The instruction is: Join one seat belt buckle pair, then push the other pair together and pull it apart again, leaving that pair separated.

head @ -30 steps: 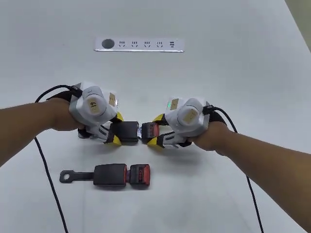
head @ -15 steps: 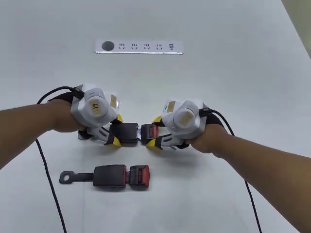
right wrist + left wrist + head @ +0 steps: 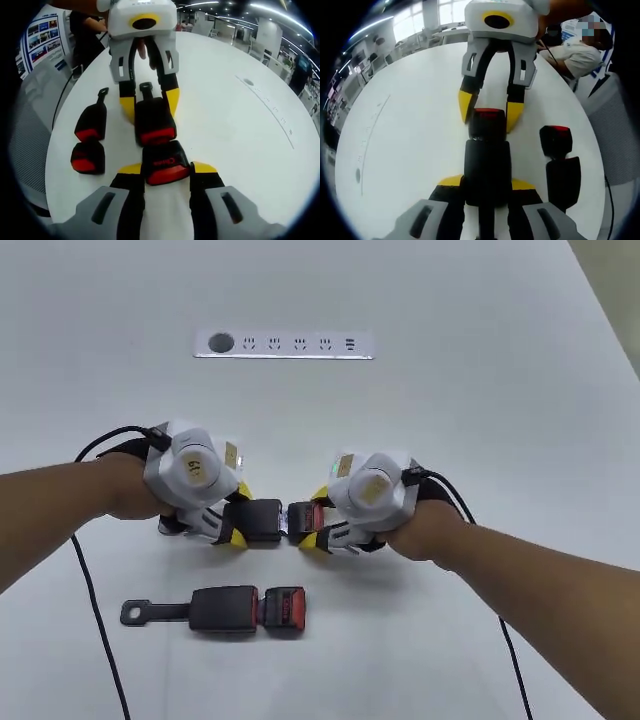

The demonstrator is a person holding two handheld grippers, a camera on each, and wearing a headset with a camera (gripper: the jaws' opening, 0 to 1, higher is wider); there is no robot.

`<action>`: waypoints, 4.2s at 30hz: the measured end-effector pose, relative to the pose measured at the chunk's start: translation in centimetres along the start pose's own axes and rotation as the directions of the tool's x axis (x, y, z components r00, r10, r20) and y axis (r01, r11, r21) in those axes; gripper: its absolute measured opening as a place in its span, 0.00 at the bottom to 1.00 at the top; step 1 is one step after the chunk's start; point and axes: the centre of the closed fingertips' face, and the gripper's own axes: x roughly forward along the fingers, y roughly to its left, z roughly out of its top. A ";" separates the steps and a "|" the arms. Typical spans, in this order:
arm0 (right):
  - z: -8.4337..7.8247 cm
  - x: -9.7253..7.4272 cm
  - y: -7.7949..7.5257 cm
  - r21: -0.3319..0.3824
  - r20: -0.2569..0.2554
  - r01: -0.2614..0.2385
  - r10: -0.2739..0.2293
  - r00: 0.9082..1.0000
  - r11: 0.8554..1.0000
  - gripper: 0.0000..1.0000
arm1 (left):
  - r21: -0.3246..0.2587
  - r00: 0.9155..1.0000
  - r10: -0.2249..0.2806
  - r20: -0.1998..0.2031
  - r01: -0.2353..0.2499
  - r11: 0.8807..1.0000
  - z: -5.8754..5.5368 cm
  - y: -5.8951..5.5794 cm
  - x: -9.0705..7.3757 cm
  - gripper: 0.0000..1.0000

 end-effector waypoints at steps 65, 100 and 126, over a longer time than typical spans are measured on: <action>-5.0 -4.4 -1.6 0.008 -0.007 0.017 -0.017 1.000 1.000 0.33 | 0.002 1.000 -0.003 0.018 0.003 1.000 0.0 0.0 -0.1 0.33; -8.6 -7.5 -2.4 0.047 0.009 0.042 -0.042 0.999 0.998 0.34 | 0.009 1.000 -0.009 0.024 0.009 1.000 0.0 -0.2 -0.3 0.34; -5.9 -9.3 -1.6 0.218 0.156 0.201 -0.237 0.959 0.955 0.71 | -0.319 0.949 0.254 0.187 -0.186 0.930 1.7 0.4 -4.4 0.80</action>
